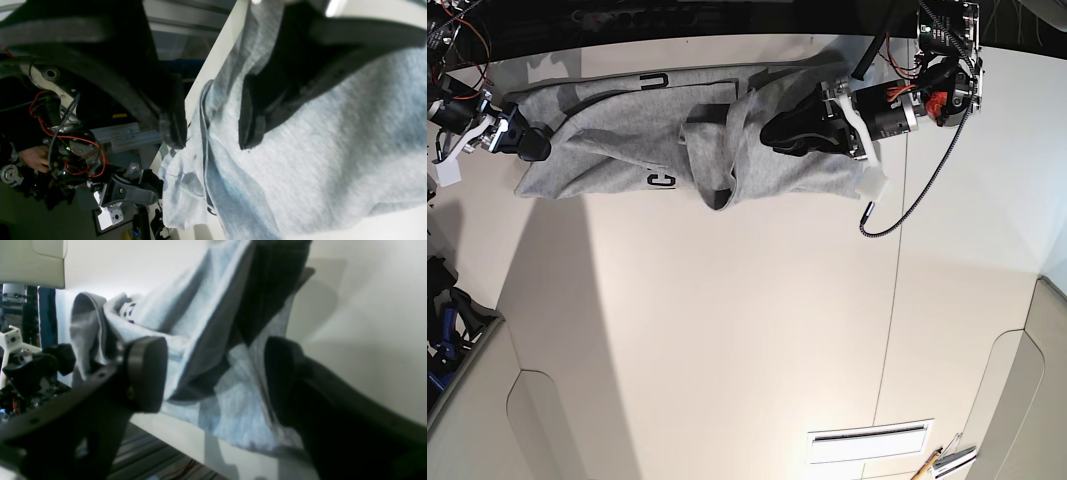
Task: Fold the T-shirt properly
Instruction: 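Regrasp the collar end of the strip with the right gripper, then lift the collar end with the right gripper and fold it onto the left gripper's fold, then press and flatten the folded bundle with both grippers, then grasp the folded shirt bundle with the right gripper and lift it, then carry the folded shirt with the right gripper to the table edge and release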
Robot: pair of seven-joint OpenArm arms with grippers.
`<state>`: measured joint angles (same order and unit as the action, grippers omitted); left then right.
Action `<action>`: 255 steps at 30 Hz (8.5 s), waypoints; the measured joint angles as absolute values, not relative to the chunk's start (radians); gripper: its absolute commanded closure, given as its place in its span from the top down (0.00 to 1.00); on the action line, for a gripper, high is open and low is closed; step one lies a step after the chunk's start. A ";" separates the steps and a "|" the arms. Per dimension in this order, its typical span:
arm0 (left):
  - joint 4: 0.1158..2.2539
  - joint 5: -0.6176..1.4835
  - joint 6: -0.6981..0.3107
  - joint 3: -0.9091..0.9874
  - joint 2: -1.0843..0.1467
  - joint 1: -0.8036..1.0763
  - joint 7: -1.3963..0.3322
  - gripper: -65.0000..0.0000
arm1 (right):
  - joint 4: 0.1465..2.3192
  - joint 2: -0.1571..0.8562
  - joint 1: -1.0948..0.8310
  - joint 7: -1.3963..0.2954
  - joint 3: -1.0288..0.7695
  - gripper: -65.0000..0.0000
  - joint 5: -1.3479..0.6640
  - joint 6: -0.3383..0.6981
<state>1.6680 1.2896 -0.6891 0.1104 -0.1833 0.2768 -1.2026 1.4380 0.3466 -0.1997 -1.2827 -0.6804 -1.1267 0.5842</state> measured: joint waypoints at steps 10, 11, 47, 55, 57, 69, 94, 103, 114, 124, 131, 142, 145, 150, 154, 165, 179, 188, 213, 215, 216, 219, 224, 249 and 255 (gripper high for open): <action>1.668 1.291 -0.689 0.110 -0.183 0.277 -1.196 0.44 | 1.438 0.346 -0.201 -1.177 -0.665 0.69 -0.986 0.584; 1.668 1.291 -0.689 0.110 -0.183 0.277 -1.196 0.44 | 1.438 0.346 -0.201 -1.177 -0.656 0.69 -0.986 0.584; 1.668 1.136 -0.690 0.375 -0.211 0.285 -1.189 0.13 | 1.465 0.348 -0.200 -1.216 -0.493 0.00 -0.954 0.569; 1.668 0.945 -0.689 0.387 -0.210 0.325 -1.106 0.00 | 1.742 0.221 -0.201 -1.265 -0.492 0.00 -1.032 0.578; 1.668 0.929 -0.689 0.388 -0.211 0.324 -1.106 0.00 | 1.818 0.170 -0.202 -1.277 -0.491 0.00 -1.063 0.580; 1.668 0.929 -0.689 0.387 -0.211 0.324 -1.095 0.00 | 1.918 -0.030 -0.202 -1.181 -0.146 0.00 -0.917 0.580; 1.668 0.929 -0.689 0.387 -0.211 0.324 -1.094 0.00 | 1.742 -0.089 -0.104 -0.831 0.413 0.00 -0.316 0.415; 1.668 0.928 -0.689 0.387 -0.211 0.324 -1.094 0.00 | 1.604 -0.139 -0.050 -0.831 0.419 0.00 -0.461 0.414; 1.668 0.929 -0.689 0.387 -0.211 0.324 -1.094 0.00 | 1.602 -0.136 -0.038 -0.839 0.419 0.34 -0.579 0.481; 1.668 0.931 -0.689 0.387 -0.211 0.324 -1.093 0.00 | 1.603 -0.138 0.087 -0.870 0.420 0.34 -0.743 0.517; 1.668 0.941 -0.689 0.389 -0.211 0.323 -1.092 0.00 | 1.604 -0.138 0.111 -0.934 0.420 0.34 -0.720 0.540; 1.704 1.168 -0.689 0.623 -0.269 0.305 -1.127 0.00 | 1.604 -0.139 0.111 -0.948 0.378 0.19 -0.534 0.544; 1.744 1.320 -0.689 0.667 -0.269 0.308 -1.211 0.00 | 1.603 -0.138 0.114 -0.948 0.331 0.00 -0.479 0.546; 1.814 1.451 -0.690 0.667 -0.265 0.362 -1.330 0.00 | 1.604 -0.139 0.131 -0.948 0.257 0.00 -0.403 0.539; 1.879 1.451 -0.690 0.642 -0.249 0.413 -1.327 0.00 | 1.603 -0.133 0.157 -0.944 0.187 0.00 -0.331 0.538; 1.899 1.438 -0.690 0.336 -0.250 0.421 -1.321 0.00 | 1.480 -0.073 0.173 -0.908 0.156 0.00 -0.338 0.537; 1.861 0.741 -0.655 0.263 -0.260 0.414 -1.000 0.00 | 1.285 -0.038 0.172 -1.139 0.157 0.00 -0.579 0.537; 1.758 0.669 -0.632 0.263 -0.260 0.249 -0.913 0.00 | 1.388 -0.028 0.063 -1.217 0.157 0.00 -0.681 0.540; 1.855 0.692 -0.543 0.618 -0.344 0.102 -0.920 0.00 | 1.823 -0.086 0.013 -0.999 0.476 0.00 -0.558 0.554; 1.853 0.693 -0.536 0.645 -0.344 0.102 -0.920 0.00 | 1.795 -0.089 0.014 -0.957 0.556 0.00 -0.498 0.554; 1.853 0.693 -0.535 0.655 -0.344 0.107 -0.919 0.00 | 1.774 -0.089 0.014 -0.933 0.592 0.00 -0.466 0.554; 1.853 0.699 -0.535 0.659 -0.343 0.131 -0.918 0.00 | 1.699 -0.089 0.014 -0.889 0.682 0.00 -0.368 0.553; 1.851 0.701 -0.535 0.656 -0.333 0.169 -0.918 0.00 | 1.531 -0.089 0.014 -0.875 0.721 0.00 -0.242 0.509; 1.851 0.707 -0.535 0.656 -0.332 0.191 -0.918 0.00 | 1.531 0.368 0.031 -0.839 0.456 0.00 -0.226 0.441; 1.851 0.707 -0.535 0.656 -0.332 0.191 -0.918 0.00 | 1.531 0.565 0.045 -0.838 0.411 0.00 -0.157 0.456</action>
